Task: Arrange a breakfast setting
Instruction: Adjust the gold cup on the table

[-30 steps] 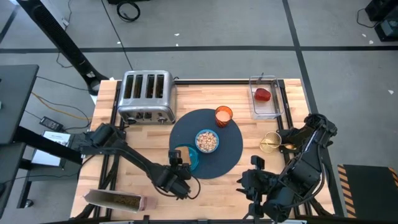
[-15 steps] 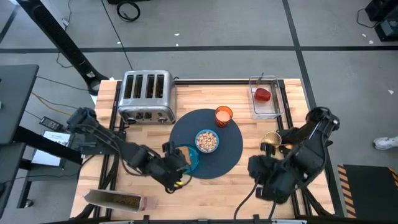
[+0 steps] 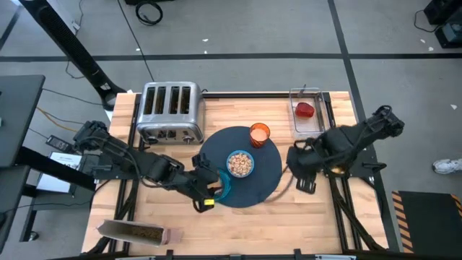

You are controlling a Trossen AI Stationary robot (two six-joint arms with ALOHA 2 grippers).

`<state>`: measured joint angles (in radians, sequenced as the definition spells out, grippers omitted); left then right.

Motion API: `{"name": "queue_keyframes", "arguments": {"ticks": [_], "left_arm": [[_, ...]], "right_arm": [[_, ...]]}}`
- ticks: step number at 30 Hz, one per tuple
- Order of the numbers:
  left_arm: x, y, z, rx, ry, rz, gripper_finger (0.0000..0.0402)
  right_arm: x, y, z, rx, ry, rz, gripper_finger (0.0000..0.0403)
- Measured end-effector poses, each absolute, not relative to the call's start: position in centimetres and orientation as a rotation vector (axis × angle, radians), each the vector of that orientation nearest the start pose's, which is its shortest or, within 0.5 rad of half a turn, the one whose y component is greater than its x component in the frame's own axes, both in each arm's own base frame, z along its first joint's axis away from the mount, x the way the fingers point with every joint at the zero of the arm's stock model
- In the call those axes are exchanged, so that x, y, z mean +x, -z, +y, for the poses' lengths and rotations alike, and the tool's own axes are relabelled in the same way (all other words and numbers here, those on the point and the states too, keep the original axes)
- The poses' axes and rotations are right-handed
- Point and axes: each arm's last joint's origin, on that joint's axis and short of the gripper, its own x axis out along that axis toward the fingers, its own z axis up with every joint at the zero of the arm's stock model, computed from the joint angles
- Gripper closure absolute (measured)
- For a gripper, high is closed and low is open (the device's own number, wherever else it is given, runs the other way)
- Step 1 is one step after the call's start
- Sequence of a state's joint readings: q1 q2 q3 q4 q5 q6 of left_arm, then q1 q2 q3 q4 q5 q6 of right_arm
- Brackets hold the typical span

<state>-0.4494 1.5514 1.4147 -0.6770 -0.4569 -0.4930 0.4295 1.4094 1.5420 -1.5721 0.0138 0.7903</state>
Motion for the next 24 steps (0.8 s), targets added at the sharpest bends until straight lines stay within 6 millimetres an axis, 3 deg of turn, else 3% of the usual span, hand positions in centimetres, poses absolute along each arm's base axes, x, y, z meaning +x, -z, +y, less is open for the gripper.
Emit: {"name": "queue_keyframes", "arguments": {"ticks": [5,15,24], "left_arm": [[31.3,-33.0,-11.7,-0.069,-0.151,0.673,0.0203],[31.9,-34.2,-9.6,0.029,-0.053,0.615,0.0203],[31.7,-34.9,-8.8,0.02,-0.062,0.593,0.0203]], "right_arm": [[20.7,-33.4,7.2,0.368,0.267,1.548,0.028],[19.7,-27.5,5.7,0.353,0.342,1.792,0.028],[18.9,-25.5,5.8,0.37,0.26,1.923,0.028]]}}
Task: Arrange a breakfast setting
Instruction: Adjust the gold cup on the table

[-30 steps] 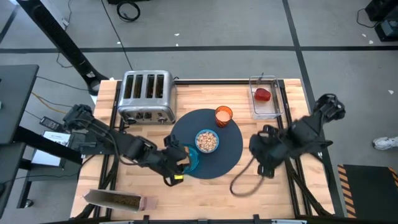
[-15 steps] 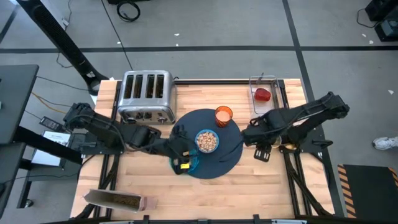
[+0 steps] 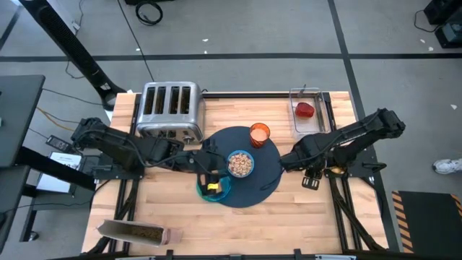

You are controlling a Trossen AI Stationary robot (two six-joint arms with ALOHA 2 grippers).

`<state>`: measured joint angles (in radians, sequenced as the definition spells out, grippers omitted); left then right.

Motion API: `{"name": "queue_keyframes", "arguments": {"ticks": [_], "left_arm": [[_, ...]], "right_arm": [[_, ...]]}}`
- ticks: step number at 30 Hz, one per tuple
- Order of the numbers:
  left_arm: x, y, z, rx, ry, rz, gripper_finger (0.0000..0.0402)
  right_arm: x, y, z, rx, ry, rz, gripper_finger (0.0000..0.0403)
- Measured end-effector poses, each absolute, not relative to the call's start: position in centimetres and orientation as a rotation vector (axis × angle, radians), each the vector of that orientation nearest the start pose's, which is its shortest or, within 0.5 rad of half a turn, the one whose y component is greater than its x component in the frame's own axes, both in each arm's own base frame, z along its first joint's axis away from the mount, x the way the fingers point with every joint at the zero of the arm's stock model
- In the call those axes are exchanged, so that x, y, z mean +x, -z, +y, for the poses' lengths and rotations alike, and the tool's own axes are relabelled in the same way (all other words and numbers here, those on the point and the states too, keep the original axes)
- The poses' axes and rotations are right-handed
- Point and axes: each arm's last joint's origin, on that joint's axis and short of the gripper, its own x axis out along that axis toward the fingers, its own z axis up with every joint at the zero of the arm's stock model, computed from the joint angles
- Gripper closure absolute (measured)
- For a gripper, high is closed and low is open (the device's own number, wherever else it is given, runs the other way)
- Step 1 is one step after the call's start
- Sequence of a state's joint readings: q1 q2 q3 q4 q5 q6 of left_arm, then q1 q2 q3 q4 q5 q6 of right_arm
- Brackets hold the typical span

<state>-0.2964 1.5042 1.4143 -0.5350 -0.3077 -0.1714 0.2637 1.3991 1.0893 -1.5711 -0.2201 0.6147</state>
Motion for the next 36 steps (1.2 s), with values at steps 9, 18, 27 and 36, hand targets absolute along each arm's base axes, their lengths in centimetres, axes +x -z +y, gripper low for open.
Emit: {"name": "queue_keyframes", "arguments": {"ticks": [9,18,27,36], "left_arm": [[32.3,-35.6,-8.4,-0.017,-0.071,0.506,0.0203],[32.7,-35.9,-7.4,-0.115,-0.119,0.47,0.0203],[32.9,-35.9,-6.6,-0.166,-0.156,0.465,0.0203],[33.3,-36.2,-5.8,-0.183,-0.176,0.426,0.0203]], "right_arm": [[18.6,-24.4,4.9,0.223,0.226,1.94,0.028],[18.5,-27.0,6.5,0.256,0.124,1.851,0.028],[15.4,-30.8,6.9,0.424,0.014,1.722,0.028],[15.5,-29.6,6.0,0.24,0.075,1.69,0.0283]]}}
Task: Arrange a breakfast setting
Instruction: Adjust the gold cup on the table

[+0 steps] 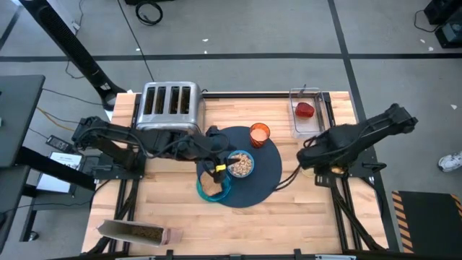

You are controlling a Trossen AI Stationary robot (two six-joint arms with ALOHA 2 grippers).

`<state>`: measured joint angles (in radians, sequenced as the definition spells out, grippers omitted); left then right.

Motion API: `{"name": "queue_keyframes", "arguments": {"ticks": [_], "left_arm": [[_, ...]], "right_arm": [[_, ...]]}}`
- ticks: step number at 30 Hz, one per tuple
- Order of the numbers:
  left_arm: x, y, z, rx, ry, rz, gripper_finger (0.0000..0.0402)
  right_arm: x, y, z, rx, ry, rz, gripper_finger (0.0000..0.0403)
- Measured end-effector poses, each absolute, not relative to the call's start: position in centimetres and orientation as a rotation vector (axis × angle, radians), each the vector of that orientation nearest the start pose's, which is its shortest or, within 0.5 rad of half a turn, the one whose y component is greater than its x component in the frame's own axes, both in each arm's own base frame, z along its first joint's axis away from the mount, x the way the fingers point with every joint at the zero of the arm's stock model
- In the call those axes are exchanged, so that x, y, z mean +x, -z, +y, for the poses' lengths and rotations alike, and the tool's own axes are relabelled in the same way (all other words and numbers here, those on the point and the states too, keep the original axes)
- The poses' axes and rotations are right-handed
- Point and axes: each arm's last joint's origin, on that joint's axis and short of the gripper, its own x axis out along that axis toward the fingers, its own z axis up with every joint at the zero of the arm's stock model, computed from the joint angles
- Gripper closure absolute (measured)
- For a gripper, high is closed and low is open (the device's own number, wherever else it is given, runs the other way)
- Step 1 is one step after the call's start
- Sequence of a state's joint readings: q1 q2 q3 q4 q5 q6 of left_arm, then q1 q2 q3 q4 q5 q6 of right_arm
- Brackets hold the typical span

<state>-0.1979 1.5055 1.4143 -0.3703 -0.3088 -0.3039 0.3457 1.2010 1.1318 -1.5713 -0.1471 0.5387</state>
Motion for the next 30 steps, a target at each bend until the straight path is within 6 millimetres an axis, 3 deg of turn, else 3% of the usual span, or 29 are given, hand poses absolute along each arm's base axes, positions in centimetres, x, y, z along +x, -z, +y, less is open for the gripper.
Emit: {"name": "queue_keyframes", "arguments": {"ticks": [7,17,30], "left_arm": [[33.3,-36.3,-6.0,-0.211,-0.173,0.414,0.0203],[33.2,-36.3,-6.5,-0.225,-0.164,0.414,0.0203],[33.2,-36.3,-6.5,-0.225,-0.162,0.41,0.0203]], "right_arm": [[16.1,-24.9,5.9,0.136,0.117,1.906,0.0283],[16.4,-23.6,5.9,0.046,0.126,1.955,0.0283],[15.8,-21.3,6.0,0.127,0.126,2.111,0.0283]]}}
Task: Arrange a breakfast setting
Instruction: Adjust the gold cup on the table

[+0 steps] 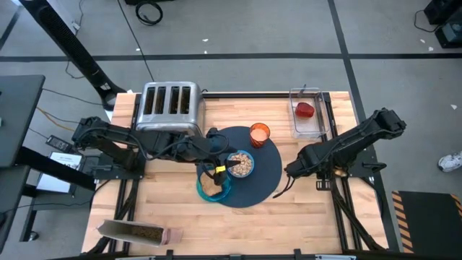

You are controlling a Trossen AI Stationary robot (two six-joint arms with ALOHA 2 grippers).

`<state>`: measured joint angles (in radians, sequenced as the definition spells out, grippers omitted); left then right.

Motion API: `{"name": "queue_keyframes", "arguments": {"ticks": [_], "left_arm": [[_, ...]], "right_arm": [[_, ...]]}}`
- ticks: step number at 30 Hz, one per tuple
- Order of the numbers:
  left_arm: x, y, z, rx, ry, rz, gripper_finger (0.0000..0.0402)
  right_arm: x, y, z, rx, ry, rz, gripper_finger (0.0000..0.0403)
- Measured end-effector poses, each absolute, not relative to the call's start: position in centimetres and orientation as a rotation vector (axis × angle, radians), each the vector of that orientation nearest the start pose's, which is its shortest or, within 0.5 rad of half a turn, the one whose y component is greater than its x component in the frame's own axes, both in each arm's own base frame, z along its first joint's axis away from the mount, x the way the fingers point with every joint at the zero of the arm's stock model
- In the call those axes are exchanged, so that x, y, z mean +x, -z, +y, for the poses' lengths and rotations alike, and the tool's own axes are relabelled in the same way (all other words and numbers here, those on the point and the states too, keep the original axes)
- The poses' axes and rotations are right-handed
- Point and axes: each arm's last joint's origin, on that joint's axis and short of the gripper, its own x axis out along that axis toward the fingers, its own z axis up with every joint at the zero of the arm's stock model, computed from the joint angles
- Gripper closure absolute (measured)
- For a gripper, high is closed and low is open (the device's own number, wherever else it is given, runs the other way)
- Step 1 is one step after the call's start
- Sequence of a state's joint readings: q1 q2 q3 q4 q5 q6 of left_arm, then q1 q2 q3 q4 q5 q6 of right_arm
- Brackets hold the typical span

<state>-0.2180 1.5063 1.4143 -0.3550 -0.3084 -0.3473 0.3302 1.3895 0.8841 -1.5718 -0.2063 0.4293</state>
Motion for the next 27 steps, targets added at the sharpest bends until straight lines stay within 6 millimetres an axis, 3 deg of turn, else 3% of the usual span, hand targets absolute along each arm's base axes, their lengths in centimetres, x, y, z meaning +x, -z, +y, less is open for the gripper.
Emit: {"name": "queue_keyframes", "arguments": {"ticks": [17,27], "left_arm": [[33.24,-36.29,-6.42,-0.223,-0.163,0.411,0.0203],[33.26,-36.34,-6.39,-0.228,-0.164,0.406,0.0203]], "right_arm": [[15.84,-21.32,5.95,0.166,0.176,2.109,0.0289],[16.01,-21.32,5.47,0.185,0.189,2.105,0.0336]]}}
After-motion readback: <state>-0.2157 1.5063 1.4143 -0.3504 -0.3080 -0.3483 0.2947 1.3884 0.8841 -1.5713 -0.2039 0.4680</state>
